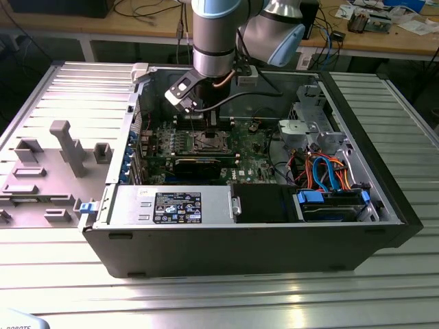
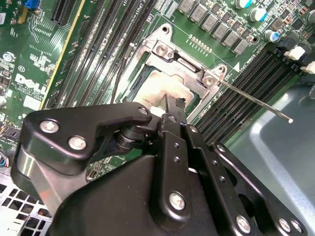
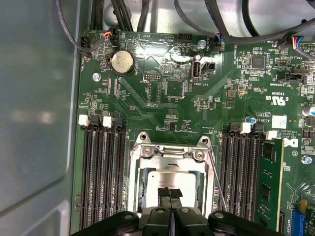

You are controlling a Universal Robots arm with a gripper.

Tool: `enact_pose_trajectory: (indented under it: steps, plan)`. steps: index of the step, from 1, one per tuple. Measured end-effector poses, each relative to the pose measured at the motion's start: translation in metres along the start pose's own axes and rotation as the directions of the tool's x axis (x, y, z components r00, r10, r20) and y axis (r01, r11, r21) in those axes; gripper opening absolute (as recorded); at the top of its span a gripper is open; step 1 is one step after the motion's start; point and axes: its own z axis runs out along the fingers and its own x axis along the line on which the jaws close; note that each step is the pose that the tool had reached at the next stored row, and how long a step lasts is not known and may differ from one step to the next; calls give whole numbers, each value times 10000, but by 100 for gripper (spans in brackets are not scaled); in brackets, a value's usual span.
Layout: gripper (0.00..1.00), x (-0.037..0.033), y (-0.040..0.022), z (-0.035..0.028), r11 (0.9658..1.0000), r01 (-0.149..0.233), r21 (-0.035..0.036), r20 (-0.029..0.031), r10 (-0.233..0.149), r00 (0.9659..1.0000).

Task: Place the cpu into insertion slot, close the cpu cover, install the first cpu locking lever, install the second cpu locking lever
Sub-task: 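Install the first cpu locking lever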

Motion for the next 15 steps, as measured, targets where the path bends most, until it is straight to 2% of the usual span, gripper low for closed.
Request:
enact_pose_trajectory:
  steps: [15]
  plan:
    - [11,1,1,-63,10000,0,0,0,0,10000]
